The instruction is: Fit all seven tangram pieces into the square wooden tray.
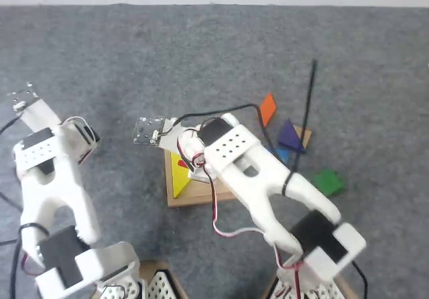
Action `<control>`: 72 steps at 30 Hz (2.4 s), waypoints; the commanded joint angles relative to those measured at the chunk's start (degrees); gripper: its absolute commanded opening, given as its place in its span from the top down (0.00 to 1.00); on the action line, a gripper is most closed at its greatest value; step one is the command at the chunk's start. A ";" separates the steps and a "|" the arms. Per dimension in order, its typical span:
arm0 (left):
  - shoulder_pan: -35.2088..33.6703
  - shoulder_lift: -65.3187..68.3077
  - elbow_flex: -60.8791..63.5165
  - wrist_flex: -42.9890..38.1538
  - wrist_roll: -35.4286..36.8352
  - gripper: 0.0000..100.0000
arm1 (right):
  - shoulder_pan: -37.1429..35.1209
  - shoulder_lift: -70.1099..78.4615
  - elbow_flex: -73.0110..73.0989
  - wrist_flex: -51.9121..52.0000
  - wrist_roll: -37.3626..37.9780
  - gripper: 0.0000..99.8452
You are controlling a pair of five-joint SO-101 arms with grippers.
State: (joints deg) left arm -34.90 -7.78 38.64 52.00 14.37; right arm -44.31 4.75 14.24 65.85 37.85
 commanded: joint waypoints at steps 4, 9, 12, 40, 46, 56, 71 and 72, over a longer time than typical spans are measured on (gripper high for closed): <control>0.53 -2.90 -1.89 1.23 0.26 0.78 | 5.23 6.37 -9.93 -2.24 3.43 0.99; 2.46 -2.64 -1.89 1.23 0.18 0.78 | 7.43 11.74 -15.30 -2.42 6.15 0.99; 2.46 -2.64 -1.89 1.23 0.18 0.78 | 7.52 14.90 -17.67 -2.51 7.30 0.99; 3.87 -2.64 -1.01 0.88 0.00 0.78 | 13.85 19.30 -22.51 -3.12 7.30 0.87; 3.87 -2.64 -1.01 0.88 0.00 0.78 | 16.04 22.46 -22.68 -3.47 7.21 0.87; 3.96 -2.64 -1.01 0.88 0.00 0.78 | 20.62 23.43 -22.33 2.15 2.64 0.87; 3.96 -2.64 -1.10 0.88 0.00 0.78 | 7.87 24.04 -22.33 4.00 -7.91 0.87; 3.96 -2.64 -1.10 0.88 0.00 0.78 | 7.25 23.87 -22.33 4.00 -8.35 0.87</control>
State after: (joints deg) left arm -31.38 -7.78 38.64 52.70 14.37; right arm -34.46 28.57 -7.47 69.01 31.16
